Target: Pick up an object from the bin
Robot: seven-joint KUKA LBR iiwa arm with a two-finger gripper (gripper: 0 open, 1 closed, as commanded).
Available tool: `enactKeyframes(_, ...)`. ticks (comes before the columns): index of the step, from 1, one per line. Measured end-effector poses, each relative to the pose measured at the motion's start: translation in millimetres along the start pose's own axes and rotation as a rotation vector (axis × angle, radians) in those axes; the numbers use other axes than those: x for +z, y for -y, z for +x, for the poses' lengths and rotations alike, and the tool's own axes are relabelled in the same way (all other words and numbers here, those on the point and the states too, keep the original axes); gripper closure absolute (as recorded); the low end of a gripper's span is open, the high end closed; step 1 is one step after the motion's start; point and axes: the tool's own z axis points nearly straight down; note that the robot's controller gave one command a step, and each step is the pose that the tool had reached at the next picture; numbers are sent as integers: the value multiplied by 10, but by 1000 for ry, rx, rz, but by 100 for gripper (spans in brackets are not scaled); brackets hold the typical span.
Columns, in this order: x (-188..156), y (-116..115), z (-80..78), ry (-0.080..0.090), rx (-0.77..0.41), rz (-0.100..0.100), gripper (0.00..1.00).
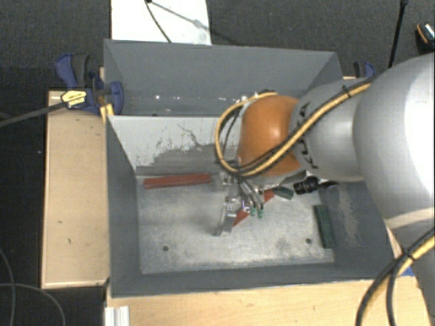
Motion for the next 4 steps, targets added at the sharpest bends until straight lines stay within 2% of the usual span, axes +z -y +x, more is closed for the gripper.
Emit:
enactKeyframes(1,0,-56,691,0,-358,-3,0)
enactKeyframes(2,-703,548,-150,17,-348,2,0)
enactKeyframes(3,15,421,-2,-1,-626,-4,0)
enactKeyframes(4,-5,424,-12,2,-618,-3,100)
